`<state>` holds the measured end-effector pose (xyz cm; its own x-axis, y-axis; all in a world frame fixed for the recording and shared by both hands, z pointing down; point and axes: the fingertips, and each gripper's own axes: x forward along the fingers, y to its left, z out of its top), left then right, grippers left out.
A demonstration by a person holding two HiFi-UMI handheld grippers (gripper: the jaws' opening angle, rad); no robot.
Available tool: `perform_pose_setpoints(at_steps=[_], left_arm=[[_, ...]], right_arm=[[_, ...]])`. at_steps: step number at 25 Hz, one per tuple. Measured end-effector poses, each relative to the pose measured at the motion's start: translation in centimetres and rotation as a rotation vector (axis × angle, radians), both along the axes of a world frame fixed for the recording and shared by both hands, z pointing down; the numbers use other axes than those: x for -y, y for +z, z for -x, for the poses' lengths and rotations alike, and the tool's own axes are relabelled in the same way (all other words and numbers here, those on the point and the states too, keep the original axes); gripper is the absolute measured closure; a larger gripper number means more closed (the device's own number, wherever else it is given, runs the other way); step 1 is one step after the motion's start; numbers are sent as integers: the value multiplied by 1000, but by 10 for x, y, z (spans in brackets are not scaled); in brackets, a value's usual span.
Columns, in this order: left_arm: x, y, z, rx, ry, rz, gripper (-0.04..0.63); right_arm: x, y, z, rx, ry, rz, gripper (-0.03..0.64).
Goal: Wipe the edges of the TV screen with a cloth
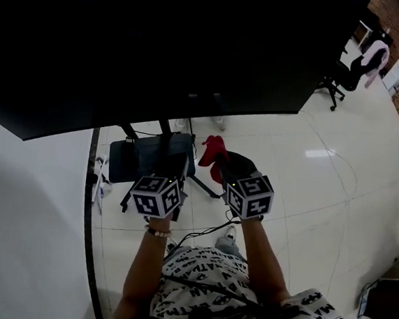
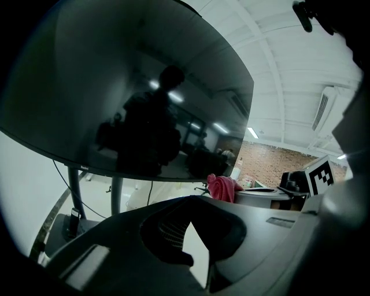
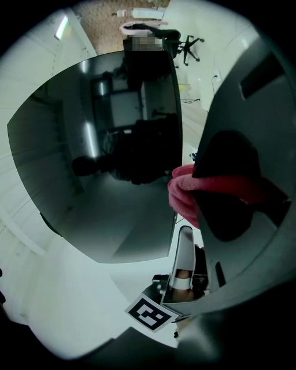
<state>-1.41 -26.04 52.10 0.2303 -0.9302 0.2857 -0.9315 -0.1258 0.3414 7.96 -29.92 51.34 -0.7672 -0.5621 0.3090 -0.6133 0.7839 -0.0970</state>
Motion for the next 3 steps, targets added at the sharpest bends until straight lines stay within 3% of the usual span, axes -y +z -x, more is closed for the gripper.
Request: perform_pose_setpoints(at_steps=[3], left_arm=[[10, -7, -4, 0, 19, -20, 598]], right_arm=[[8, -6, -4, 9, 20, -11, 560]])
